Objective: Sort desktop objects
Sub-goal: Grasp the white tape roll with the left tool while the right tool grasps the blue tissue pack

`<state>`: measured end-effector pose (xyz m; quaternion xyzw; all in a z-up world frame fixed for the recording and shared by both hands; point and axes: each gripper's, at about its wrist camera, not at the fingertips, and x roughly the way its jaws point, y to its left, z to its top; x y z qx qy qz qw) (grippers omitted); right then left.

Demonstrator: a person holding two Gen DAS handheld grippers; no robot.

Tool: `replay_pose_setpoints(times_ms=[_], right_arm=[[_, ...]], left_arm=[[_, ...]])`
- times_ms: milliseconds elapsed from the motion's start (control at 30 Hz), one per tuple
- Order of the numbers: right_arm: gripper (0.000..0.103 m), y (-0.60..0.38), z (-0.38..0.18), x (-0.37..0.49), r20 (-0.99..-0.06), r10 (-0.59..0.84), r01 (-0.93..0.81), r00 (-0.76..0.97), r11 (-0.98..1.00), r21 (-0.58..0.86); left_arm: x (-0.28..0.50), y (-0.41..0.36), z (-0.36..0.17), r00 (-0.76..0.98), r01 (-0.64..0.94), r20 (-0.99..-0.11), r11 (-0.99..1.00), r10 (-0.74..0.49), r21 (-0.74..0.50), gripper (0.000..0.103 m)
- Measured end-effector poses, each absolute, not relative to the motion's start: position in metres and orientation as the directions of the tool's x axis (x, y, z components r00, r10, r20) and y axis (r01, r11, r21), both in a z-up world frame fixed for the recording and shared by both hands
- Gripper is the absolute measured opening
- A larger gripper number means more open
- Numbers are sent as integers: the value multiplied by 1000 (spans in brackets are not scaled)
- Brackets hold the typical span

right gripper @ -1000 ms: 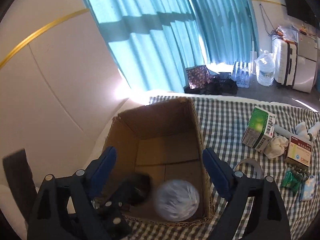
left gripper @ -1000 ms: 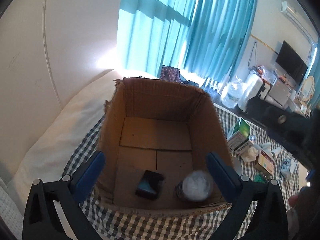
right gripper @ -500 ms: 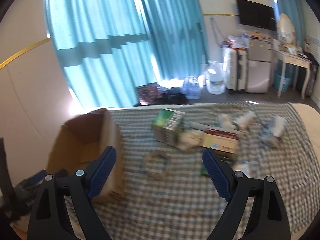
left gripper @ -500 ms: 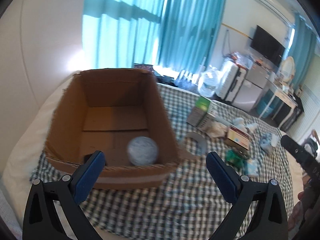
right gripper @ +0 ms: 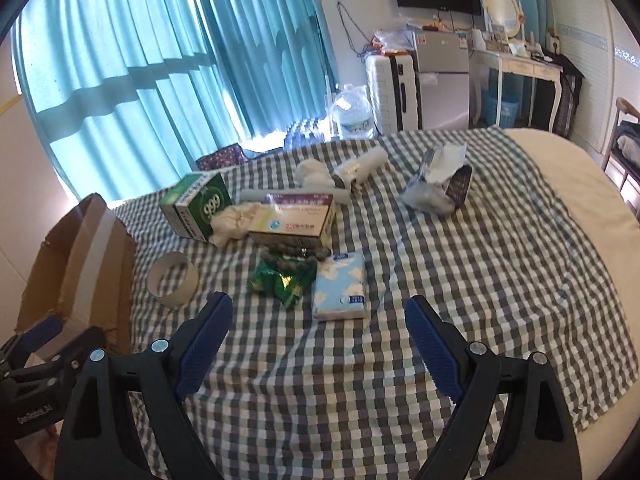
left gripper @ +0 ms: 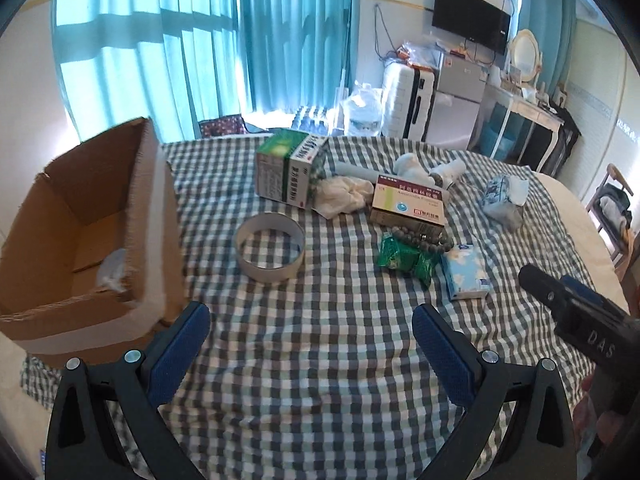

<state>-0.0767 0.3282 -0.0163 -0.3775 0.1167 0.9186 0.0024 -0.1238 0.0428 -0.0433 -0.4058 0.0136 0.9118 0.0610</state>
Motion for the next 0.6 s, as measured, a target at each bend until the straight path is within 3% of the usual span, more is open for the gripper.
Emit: replay_pose_setpoints(times_ms=[100, 433, 600], right_arm=[[88, 326, -32, -89, -719, -88, -85, -690, -976, 201], [88, 331, -73, -138, -787, -32, -100, -616, -988, 118], [88, 328, -96, -162, -822, 0, -93, -569, -994, 64]], left_arm=[[-145, 50, -65, -641, -107, -761, -993, 103, -45, 103], [-220, 33, -136, -630, -66, -777, -996, -2, 56, 103], [-240, 22, -156, -623, -52, -782, -998, 19, 17, 103]])
